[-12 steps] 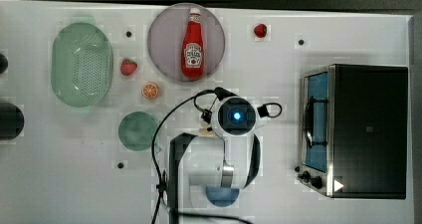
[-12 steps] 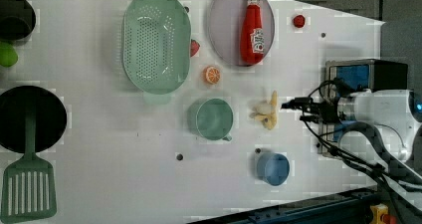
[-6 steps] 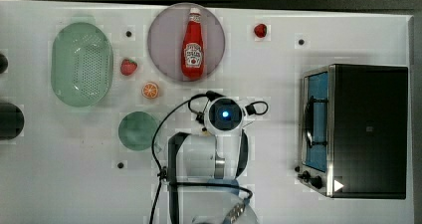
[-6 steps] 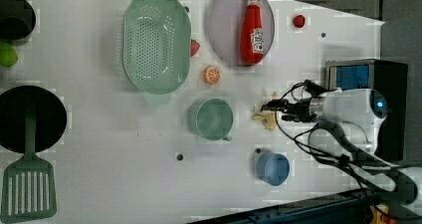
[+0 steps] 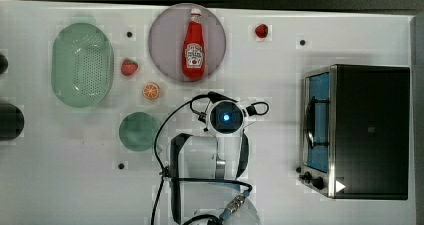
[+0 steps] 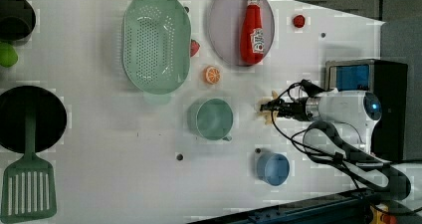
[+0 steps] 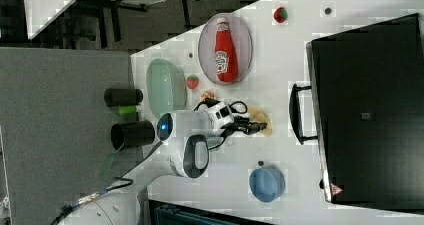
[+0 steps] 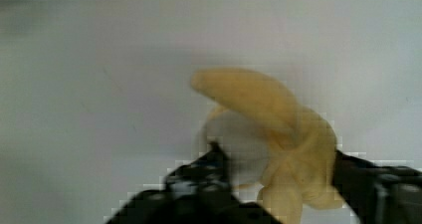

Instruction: Pick Banana and place it in mug.

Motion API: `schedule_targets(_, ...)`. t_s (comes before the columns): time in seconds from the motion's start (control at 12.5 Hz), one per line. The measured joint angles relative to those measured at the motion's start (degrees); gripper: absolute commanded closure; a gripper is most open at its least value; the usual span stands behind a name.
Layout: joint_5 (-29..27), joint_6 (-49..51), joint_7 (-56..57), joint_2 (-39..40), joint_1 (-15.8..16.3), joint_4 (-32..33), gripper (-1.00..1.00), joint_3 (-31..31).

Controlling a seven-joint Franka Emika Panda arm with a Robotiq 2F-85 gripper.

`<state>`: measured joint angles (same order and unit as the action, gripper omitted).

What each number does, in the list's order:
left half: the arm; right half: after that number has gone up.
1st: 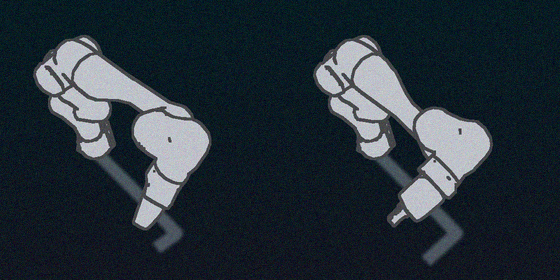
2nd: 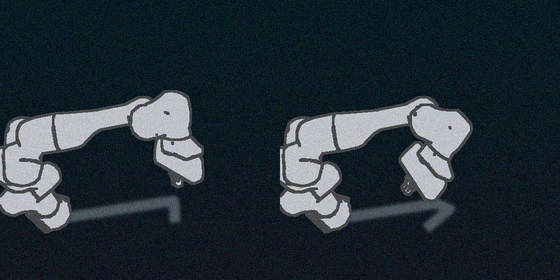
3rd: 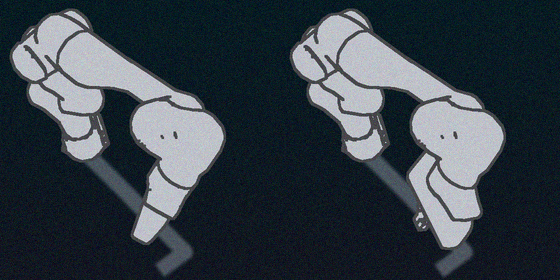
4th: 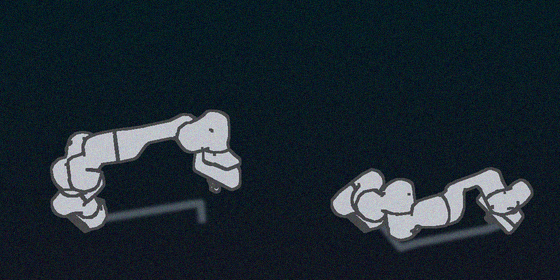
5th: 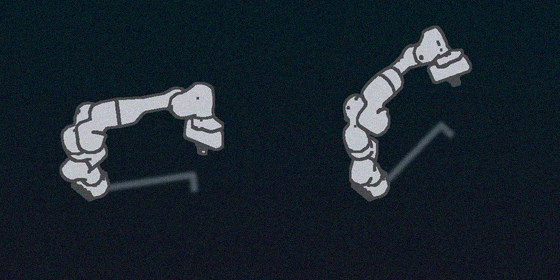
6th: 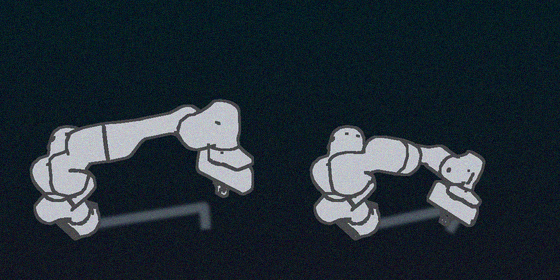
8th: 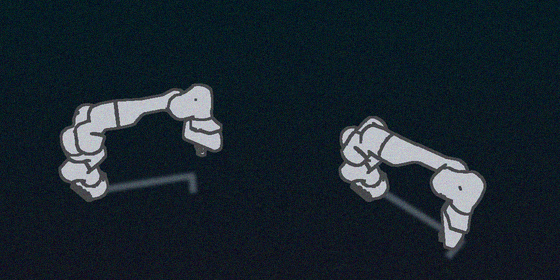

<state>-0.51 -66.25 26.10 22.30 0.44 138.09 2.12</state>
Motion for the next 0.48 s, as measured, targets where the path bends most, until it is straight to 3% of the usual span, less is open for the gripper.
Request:
schedule_targets(0.32,1.5,-0.7,0.1,-2.1,0.2,1.7,0.37,-0.3)
schedule_targets(0.48,1.4,1.6,0.1,-7.8,-0.6,2.1,0.37,-1.5)
